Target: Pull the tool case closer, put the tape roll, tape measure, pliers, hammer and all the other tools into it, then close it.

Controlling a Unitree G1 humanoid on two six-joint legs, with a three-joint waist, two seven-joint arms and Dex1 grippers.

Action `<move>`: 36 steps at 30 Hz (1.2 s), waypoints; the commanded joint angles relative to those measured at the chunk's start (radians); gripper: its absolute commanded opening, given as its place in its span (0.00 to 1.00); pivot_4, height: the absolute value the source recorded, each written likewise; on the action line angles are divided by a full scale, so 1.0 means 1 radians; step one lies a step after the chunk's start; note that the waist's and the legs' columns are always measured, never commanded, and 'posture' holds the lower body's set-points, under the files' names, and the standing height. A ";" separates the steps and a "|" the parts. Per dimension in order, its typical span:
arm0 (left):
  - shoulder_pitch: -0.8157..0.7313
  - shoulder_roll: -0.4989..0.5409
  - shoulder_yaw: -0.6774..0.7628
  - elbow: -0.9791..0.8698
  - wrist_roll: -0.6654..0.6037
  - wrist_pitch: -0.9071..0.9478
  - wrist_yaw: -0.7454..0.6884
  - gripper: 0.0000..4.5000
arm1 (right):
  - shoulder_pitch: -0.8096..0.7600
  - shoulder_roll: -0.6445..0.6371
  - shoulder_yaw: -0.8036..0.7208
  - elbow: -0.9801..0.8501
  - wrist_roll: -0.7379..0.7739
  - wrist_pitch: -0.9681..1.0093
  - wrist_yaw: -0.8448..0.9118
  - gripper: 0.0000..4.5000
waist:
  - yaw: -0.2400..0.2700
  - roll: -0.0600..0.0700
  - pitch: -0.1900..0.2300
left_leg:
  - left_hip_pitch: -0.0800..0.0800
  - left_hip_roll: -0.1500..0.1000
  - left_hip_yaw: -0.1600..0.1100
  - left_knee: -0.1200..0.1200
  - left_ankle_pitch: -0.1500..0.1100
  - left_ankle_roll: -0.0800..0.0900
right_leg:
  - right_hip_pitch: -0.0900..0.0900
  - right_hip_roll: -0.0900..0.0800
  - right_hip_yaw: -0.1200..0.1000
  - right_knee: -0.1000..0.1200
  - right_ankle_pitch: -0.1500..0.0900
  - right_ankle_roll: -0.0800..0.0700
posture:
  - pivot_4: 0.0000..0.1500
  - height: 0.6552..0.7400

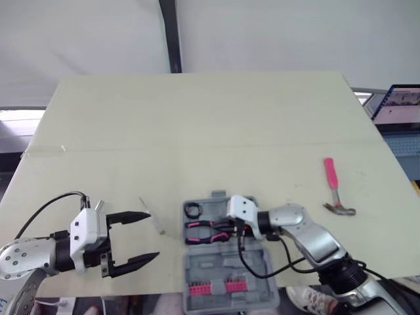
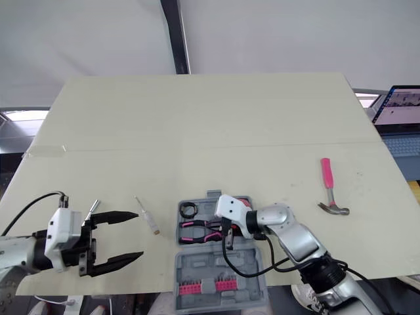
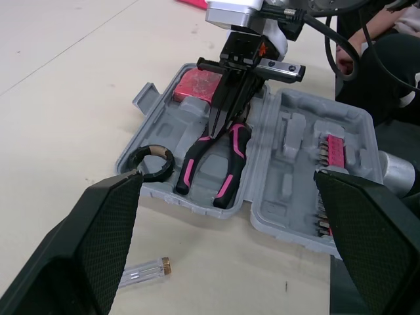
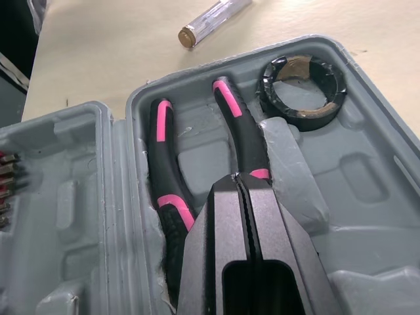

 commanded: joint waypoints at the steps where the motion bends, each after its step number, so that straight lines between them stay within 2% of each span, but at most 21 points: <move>1: -0.012 -0.005 0.001 -0.024 0.004 0.000 0.040 1.00 | 0.016 -0.033 -0.110 -0.128 0.057 0.032 -0.018 0.01 | 0.000 0.000 0.000 | 0.000 0.000 0.000 0.000 0.000 0.000 | 0.000 0.000 0.000 0.000 0.000 0.000 | 1.00 1.00; 8: 0.044 -0.070 -0.032 -0.033 0.026 -0.034 0.085 1.00 | 0.197 -0.231 -0.349 -0.313 0.158 0.094 0.023 0.01 | 0.003 0.000 0.000 | 0.000 0.000 0.000 -0.001 0.000 0.000 | 0.000 0.000 0.000 -0.001 0.000 0.000 | 1.00 1.00; 9: 0.066 -0.081 -0.031 -0.037 0.028 -0.032 0.096 1.00 | 0.255 -0.278 -0.415 -0.350 0.196 0.134 0.042 0.06 | 0.004 0.000 0.000 | 0.000 0.000 0.001 -0.001 0.000 0.000 | 0.000 -0.001 0.000 -0.001 0.000 0.000 | 1.00 1.00; 11: 0.100 -0.094 -0.030 -0.043 0.035 -0.039 0.103 1.00 | 0.338 -0.336 -0.501 -0.402 0.252 0.182 0.061 0.19 | 0.007 0.000 0.000 | 0.000 0.000 0.002 -0.001 0.000 0.000 | 0.000 -0.001 0.000 -0.001 0.000 0.000 | 1.00 1.00; 13: 0.136 -0.111 -0.025 -0.046 0.049 -0.063 0.110 1.00 | 0.425 -0.374 -0.575 -0.440 0.283 0.184 0.078 0.39 | 0.009 0.000 0.000 | 0.000 0.000 0.003 -0.001 0.000 0.000 | 0.000 -0.001 0.000 -0.001 0.000 0.000 | 1.00 1.00; 17: 0.222 -0.155 0.000 -0.051 0.051 -0.118 0.108 1.00 | 0.597 -0.418 -0.696 -0.451 0.276 0.142 0.106 0.83 | 0.015 -0.001 -0.001 | 0.001 0.000 0.005 -0.001 -0.001 0.001 | 0.000 -0.001 0.001 -0.002 0.000 0.000 | 1.00 1.00; 18: 0.242 -0.165 0.005 -0.056 0.056 -0.126 0.118 1.00 | 0.635 -0.420 -0.709 -0.433 0.263 0.112 0.114 0.98 | 0.017 -0.001 -0.001 | 0.001 0.000 0.006 -0.001 -0.001 0.001 | 0.000 -0.001 0.001 -0.002 0.000 0.000 | 1.00 1.00; 23: 0.306 -0.195 0.032 -0.093 0.069 -0.144 0.156 1.00 | 0.728 -0.415 -0.732 -0.384 0.237 0.032 0.123 0.99 | 0.029 -0.003 -0.002 | 0.002 0.000 0.008 0.000 -0.001 0.001 | 0.001 -0.001 0.002 -0.003 0.000 0.000 | 1.00 1.00; 27: 0.330 -0.168 0.029 -0.125 0.095 -0.131 0.163 1.00 | 0.738 -0.425 -0.717 -0.371 0.230 0.023 0.117 0.99 | 0.032 -0.003 -0.002 | 0.002 0.000 0.008 0.000 -0.001 0.002 | 0.001 -0.001 0.002 -0.004 0.000 0.000 | 1.00 1.00; 31: 0.323 -0.085 -0.017 -0.177 0.263 -0.037 0.246 1.00 | 0.723 -0.449 -0.694 -0.359 0.226 0.062 0.104 0.99 | 0.032 -0.003 -0.003 | 0.002 0.000 0.008 0.000 -0.001 0.002 | 0.002 -0.001 0.002 -0.004 0.000 0.000 | 1.00 1.00; 32: 0.309 -0.075 -0.033 -0.185 0.251 0.008 0.259 1.00 | 0.718 -0.453 -0.688 -0.357 0.222 0.064 0.102 0.94 | 0.032 -0.003 -0.003 | 0.003 0.000 0.008 0.000 -0.001 0.002 | 0.002 -0.001 0.002 -0.004 0.000 0.000 | 1.00 1.00; 33: 0.293 -0.060 -0.051 -0.191 0.226 0.046 0.254 0.94 | 0.709 -0.452 -0.681 -0.356 0.220 0.061 0.099 0.87 | 0.032 -0.003 -0.003 | 0.003 0.000 0.008 0.000 -0.001 0.002 | 0.002 -0.001 0.002 -0.004 0.000 0.000 | 1.00 1.00; 35: 0.257 -0.042 -0.072 -0.201 0.187 0.104 0.254 0.81 | 0.686 -0.448 -0.657 -0.354 0.214 0.059 0.092 0.70 | 0.030 -0.002 -0.003 | 0.003 0.000 0.008 0.000 -0.001 0.002 | 0.002 -0.001 0.003 -0.004 0.000 0.000 | 1.00 1.00; 36: 0.234 -0.030 -0.084 -0.203 0.184 0.130 0.256 0.69 | 0.670 -0.443 -0.639 -0.350 0.206 0.058 0.084 0.57 | 0.030 -0.003 -0.003 | 0.003 0.000 0.008 0.000 -0.001 0.002 | 0.002 -0.001 0.003 -0.004 0.000 0.000 | 1.00 1.00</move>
